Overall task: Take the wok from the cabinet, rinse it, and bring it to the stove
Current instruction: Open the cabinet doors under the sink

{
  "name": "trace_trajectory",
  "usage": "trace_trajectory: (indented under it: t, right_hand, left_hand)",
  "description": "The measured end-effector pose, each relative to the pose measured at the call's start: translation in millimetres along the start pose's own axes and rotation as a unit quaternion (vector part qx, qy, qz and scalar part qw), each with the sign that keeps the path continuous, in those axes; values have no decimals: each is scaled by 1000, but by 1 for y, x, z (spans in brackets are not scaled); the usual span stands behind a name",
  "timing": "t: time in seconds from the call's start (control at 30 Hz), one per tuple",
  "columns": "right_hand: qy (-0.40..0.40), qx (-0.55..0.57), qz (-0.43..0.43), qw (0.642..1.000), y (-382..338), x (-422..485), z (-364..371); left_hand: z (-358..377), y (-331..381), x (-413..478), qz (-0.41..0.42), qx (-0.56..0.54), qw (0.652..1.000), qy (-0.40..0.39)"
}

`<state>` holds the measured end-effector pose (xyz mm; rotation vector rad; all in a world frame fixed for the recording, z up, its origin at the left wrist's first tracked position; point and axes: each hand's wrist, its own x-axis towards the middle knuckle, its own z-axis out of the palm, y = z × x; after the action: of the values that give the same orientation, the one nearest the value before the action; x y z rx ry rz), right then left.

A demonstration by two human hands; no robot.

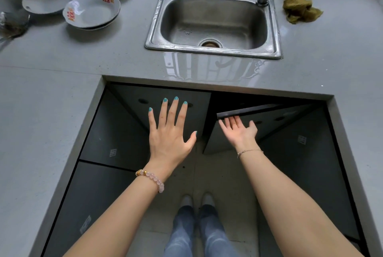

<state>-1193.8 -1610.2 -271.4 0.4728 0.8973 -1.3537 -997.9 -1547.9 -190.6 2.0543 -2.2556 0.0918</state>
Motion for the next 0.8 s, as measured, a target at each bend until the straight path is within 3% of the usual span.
trace_trajectory:
  t: [0.5, 0.8]
  right_hand:
    - [124, -84, -50, 988, -32, -78, -97]
    - [235, -176, -122, 948, -79, -120, -144]
  left_hand:
    - [-10, 36, -13, 106, -32, 994, 4]
    - [-12, 58, -13, 165, -55, 985, 6]
